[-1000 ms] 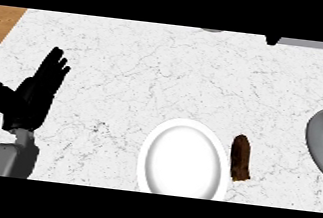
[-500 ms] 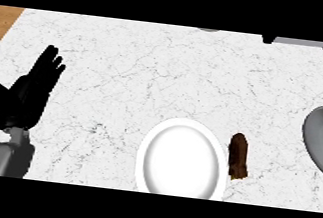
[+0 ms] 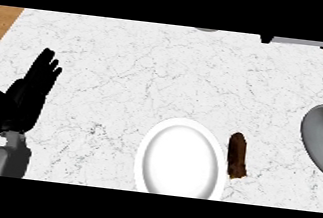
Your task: Pick the bell pepper from the plate and place it in the pan
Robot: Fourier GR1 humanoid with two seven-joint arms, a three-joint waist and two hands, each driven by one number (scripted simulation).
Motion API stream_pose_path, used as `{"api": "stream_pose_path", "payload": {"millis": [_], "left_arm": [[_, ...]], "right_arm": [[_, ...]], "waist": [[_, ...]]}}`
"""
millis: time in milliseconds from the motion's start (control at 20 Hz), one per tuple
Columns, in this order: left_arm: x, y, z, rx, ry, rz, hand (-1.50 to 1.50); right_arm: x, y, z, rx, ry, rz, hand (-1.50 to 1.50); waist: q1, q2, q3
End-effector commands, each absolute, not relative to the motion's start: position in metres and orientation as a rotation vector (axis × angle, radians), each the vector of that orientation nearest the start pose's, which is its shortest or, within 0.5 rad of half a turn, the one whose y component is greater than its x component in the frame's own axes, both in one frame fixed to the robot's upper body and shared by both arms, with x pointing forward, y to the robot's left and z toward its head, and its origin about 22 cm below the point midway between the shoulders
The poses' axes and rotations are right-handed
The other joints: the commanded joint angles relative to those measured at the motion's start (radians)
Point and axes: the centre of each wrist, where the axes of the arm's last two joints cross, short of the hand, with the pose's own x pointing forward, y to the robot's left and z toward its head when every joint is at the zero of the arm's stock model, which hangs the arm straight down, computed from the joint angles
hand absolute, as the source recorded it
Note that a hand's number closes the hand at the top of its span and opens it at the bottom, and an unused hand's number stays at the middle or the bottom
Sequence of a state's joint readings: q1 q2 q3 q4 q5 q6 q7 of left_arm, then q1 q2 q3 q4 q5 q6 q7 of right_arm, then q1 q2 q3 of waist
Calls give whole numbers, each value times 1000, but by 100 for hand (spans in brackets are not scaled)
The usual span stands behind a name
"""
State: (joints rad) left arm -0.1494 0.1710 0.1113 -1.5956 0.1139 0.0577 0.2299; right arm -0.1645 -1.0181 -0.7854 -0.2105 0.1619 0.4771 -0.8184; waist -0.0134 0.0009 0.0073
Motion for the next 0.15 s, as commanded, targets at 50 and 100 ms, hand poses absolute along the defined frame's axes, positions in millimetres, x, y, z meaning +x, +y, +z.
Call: {"api": "stream_pose_path", "payload": {"millis": [50, 100], "left_arm": [[282, 276, 59, 116, -1523, 37, 0], [268, 272, 48, 96, -1510, 61, 0]], "right_arm": [[73, -632, 53, -558, -1666, -56, -150], [70, -632, 52, -590, -1649, -24, -150]], "waist": [[0, 1, 0], [11, -1, 2]]}}
